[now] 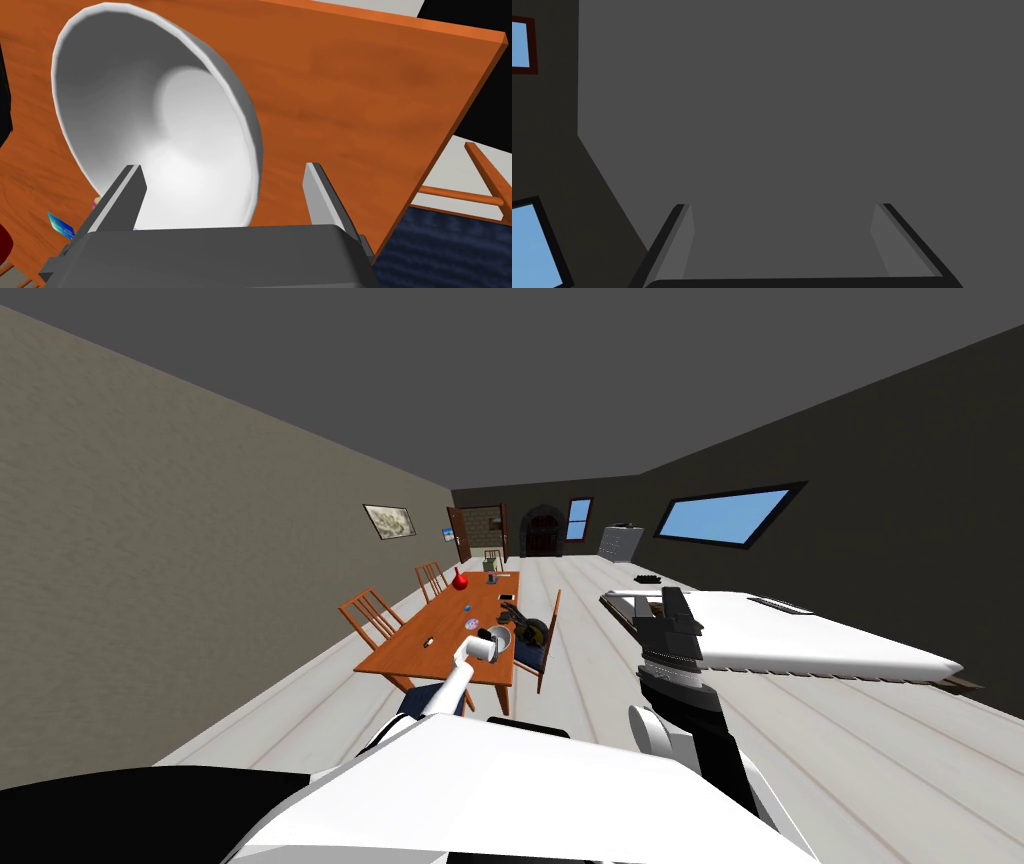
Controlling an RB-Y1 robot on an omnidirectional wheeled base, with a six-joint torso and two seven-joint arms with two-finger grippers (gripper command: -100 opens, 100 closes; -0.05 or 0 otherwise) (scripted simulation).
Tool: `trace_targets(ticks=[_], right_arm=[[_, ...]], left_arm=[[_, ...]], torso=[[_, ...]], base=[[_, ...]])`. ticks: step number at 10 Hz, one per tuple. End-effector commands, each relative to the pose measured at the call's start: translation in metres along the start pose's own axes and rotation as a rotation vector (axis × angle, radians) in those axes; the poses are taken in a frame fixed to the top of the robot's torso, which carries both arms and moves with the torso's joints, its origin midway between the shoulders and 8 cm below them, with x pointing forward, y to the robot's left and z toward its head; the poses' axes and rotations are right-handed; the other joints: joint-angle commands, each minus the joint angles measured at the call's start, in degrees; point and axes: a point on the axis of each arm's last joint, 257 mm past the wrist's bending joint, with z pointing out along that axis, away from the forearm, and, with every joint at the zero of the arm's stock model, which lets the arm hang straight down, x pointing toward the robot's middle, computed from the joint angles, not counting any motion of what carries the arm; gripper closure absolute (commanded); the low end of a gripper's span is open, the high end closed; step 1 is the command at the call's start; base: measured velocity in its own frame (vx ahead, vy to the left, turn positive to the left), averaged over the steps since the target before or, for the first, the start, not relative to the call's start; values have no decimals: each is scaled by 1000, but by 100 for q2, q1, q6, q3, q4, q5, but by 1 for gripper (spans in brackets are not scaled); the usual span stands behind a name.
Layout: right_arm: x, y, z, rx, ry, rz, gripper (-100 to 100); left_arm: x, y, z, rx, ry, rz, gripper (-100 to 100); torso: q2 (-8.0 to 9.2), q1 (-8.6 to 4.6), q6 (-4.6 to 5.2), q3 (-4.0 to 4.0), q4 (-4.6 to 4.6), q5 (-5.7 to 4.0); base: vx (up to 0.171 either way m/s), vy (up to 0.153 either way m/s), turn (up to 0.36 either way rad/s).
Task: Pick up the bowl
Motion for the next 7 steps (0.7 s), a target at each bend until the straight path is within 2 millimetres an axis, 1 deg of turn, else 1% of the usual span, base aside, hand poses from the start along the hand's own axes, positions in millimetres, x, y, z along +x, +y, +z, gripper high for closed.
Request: trace_targets(ticks=[1,3,4,5,7], right_arm=[[0,0,0,0,0,0,0],[0,0,0,0,0,0,0],[0,0,0,0,0,0,0],[0,0,0,0,0,0,0],[0,0,0,0,0,0,0]], left_arm=[[-1,4,5,4,1,1,-100],[-3,9,10,5,1,1,-100],[-2,8,8,3,0,0,-100],[-2,8,8,5,1,1,100],[-3,10,9,1,0,-1,100]], torso=[[0,0,0,0,0,0],[-2,-3,0,-2,-1,-1],[-2,-5,0,-2,-1,-1],[4,-2,0,2,0,-1],[7,1,3,6,6,-2]], base=[[43,-7,-3],[34,-13,-4],[15,-8,1],[0,0,0],[-3,-1,3]])
